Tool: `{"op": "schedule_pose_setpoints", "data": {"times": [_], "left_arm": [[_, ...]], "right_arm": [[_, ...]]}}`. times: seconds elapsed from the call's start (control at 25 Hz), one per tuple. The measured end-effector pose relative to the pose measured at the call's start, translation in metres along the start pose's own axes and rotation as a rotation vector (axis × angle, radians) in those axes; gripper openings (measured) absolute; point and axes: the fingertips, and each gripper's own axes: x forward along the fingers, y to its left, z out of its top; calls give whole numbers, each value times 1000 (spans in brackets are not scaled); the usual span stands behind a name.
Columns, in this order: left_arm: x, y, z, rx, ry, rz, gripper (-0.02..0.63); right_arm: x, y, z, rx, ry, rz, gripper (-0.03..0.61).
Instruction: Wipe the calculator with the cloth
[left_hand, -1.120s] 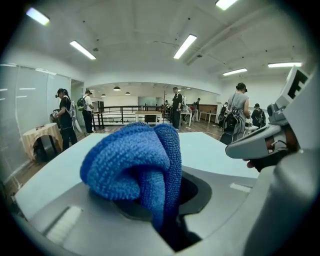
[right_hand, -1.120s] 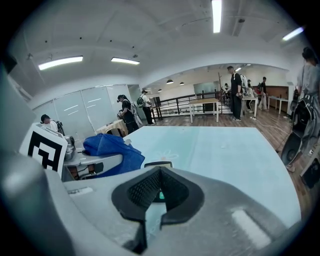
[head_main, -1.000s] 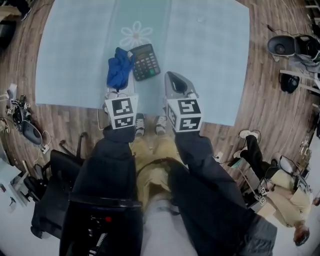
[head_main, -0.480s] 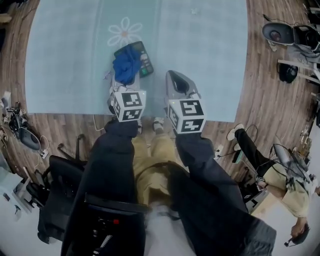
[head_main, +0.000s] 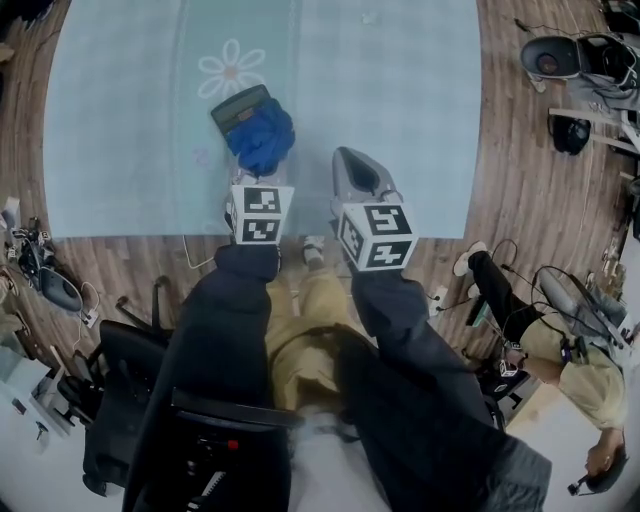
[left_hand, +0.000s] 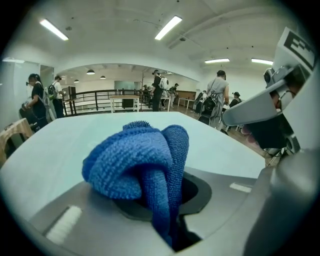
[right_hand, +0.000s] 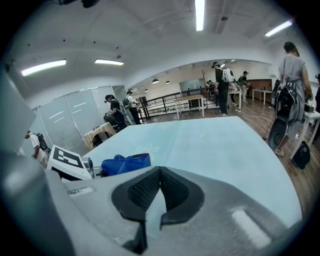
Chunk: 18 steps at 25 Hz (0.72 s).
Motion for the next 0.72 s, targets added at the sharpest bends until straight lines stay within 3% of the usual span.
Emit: {"op": "schedule_pose_setpoints", "data": {"times": [0.2, 0.4, 0.52, 0.72], "left_arm": [[-5, -26, 9, -75, -26, -73, 69], [-41, -21, 46, -209, -137, -90, 69], [-61, 8, 68, -232, -206, -43, 69], [-77, 70, 84, -179, -242, 126, 69]], "right_arm": [[-7, -17, 4, 21, -12, -17, 0], [-12, -28, 13, 23, -33, -23, 0], [-10, -32, 18, 26, -43, -21, 0], [-4, -37, 23, 37, -51, -22, 0]]}}
